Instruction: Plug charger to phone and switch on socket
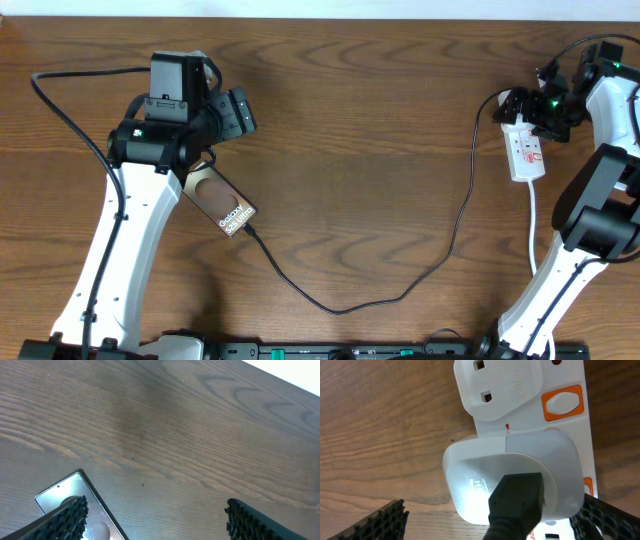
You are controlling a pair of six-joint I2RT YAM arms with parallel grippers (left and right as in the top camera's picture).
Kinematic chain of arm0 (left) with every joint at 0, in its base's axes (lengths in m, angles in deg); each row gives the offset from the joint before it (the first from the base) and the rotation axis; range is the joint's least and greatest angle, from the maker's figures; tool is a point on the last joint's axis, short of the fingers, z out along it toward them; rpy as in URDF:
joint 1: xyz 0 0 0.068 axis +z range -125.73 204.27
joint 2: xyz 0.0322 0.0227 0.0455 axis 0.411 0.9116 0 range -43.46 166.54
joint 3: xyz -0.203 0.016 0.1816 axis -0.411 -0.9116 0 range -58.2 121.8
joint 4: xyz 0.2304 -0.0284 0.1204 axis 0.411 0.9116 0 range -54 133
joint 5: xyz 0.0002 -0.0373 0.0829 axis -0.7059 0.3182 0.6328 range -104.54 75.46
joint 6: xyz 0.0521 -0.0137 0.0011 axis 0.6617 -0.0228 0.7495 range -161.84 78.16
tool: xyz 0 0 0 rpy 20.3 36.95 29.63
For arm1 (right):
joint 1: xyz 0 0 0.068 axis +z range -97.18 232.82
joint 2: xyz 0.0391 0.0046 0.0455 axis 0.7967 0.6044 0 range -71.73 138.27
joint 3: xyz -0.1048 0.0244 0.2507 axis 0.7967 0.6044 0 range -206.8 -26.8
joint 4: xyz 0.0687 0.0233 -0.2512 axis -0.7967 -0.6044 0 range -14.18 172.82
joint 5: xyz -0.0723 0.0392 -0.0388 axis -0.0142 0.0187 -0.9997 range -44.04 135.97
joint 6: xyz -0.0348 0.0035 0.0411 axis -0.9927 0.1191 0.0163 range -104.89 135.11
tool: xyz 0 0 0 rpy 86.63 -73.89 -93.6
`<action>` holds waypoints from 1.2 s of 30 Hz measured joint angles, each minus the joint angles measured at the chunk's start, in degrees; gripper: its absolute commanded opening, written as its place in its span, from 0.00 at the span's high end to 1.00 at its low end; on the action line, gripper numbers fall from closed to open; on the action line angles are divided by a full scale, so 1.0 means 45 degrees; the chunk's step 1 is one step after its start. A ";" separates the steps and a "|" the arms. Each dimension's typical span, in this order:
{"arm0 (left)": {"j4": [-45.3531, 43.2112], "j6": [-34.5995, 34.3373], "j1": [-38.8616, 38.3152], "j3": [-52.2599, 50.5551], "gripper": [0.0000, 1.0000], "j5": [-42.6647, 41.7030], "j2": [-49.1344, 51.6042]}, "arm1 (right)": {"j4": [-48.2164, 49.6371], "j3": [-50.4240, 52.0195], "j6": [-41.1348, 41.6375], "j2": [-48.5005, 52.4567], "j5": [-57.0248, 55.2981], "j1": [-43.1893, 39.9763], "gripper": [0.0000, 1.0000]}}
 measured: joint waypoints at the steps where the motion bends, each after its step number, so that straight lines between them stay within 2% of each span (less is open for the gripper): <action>1: 0.0000 0.0000 0.0005 0.0000 0.14 0.0000 0.0000 | 0.0000 -0.0005 0.0010 0.0000 0.0029 0.0000 0.01; 36: 0.0199 0.0000 0.0005 0.0000 0.13 0.0000 0.0000 | 0.0350 0.0291 0.0248 -0.0029 0.0806 -0.0233 0.00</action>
